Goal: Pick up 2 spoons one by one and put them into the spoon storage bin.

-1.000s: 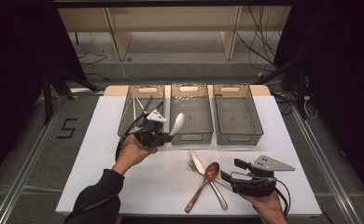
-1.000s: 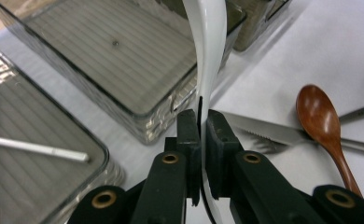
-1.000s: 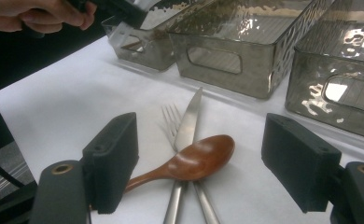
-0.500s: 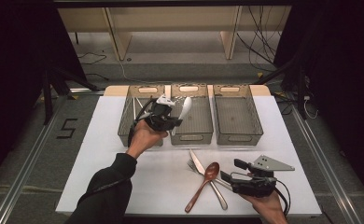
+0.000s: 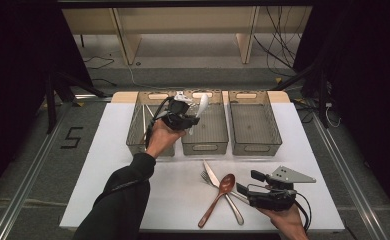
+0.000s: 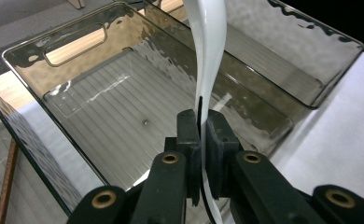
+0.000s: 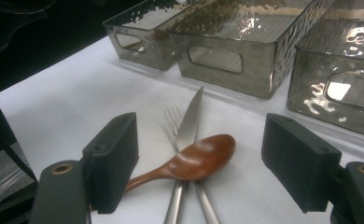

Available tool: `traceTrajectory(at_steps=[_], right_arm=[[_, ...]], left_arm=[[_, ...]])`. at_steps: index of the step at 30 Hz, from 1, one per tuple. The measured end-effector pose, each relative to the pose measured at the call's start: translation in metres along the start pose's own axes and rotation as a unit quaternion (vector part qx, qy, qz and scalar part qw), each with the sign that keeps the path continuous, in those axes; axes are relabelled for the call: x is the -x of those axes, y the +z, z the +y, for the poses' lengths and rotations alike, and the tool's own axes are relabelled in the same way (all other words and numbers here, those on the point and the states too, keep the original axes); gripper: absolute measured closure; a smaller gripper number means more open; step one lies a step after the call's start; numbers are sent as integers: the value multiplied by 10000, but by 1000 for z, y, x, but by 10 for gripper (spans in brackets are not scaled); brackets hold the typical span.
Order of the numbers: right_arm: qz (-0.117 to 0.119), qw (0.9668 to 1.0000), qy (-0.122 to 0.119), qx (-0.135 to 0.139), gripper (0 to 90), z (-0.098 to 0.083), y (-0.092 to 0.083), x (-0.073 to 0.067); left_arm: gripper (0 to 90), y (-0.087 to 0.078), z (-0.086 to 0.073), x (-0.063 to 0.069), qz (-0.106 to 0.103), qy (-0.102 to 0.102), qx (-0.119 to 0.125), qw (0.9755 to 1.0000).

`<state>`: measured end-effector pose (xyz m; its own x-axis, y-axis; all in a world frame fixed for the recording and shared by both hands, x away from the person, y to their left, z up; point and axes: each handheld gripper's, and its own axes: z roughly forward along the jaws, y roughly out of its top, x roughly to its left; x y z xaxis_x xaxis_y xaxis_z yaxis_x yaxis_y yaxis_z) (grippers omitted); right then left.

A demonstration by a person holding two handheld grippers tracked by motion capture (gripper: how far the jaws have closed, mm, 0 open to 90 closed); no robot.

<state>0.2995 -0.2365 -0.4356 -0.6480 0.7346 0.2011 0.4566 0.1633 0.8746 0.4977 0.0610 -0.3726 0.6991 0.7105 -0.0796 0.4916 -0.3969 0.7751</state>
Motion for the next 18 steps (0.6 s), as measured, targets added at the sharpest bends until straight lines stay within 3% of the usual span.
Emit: traceTrajectory(at_steps=[11,18], right_arm=[[16,10000,12,-13,279,0,0,-1],[22,10000,9,-22,279,0,1,-1]], left_arm=[[848,17,-3,-10,123,-141,-184,9997],[847,24,-7,-9,205,-157,-291,9992]])
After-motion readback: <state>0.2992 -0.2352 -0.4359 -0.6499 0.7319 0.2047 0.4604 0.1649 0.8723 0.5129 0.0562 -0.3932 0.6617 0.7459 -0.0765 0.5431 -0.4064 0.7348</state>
